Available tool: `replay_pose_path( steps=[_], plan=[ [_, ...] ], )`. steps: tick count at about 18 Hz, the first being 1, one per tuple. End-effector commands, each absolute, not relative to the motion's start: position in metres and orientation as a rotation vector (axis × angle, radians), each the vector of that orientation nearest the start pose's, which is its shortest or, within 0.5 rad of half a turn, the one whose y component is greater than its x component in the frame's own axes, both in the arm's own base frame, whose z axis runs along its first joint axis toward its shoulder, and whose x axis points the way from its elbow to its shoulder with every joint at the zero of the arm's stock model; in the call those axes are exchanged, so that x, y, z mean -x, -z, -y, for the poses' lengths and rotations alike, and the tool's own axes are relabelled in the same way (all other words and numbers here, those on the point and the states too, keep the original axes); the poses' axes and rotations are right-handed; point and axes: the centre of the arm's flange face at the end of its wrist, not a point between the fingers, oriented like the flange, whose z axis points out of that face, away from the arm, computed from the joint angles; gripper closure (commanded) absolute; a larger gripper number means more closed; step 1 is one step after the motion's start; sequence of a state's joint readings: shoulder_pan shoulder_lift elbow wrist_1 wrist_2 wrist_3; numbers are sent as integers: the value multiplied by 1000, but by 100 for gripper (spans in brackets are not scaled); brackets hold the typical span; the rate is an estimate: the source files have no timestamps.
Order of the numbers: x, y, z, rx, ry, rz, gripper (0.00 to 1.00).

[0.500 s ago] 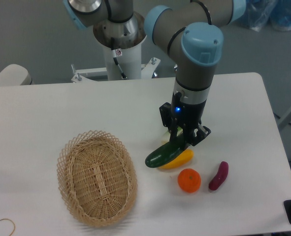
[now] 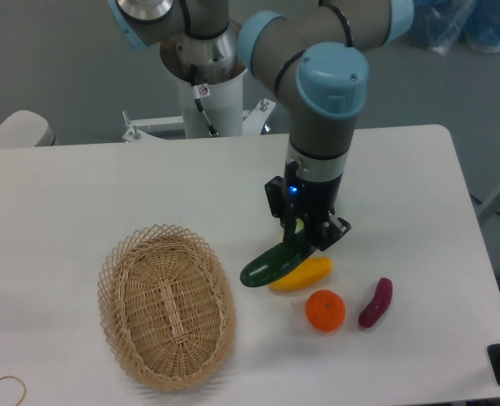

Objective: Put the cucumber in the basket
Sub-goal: 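Carry the cucumber over the wicker basket and lower it inside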

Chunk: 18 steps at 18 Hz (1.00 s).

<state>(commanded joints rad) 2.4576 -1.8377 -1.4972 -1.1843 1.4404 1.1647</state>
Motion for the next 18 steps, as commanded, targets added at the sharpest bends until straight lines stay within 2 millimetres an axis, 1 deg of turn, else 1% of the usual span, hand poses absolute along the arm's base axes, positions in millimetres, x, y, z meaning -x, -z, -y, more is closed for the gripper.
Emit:
replay_pose_path(
  steps=[3, 5, 6, 8, 9, 11, 12, 13, 15, 16, 18],
  plan=[
    [349, -422, -521, 2910, -137, -311, 71],
    [317, -409, -537, 2961, -142, -279, 71],
    [303, -406, -546, 2985, -151, -218, 71],
    [277, -399, -563, 2999, -125, -43, 71],
    [267, -392, -569, 3007, -112, 36, 71],
    [264, -372, -578, 3022, -79, 244, 71],
    [256, -363, -584, 3027, -71, 316, 71],
    [253, -359, -590, 3020, -88, 384, 71],
    [260, -355, -597, 2972, -164, 495, 71],
    [260, -349, -602, 2945, -179, 545, 71],
    [253, -335, -607, 2941, -193, 613, 71]
  ],
)
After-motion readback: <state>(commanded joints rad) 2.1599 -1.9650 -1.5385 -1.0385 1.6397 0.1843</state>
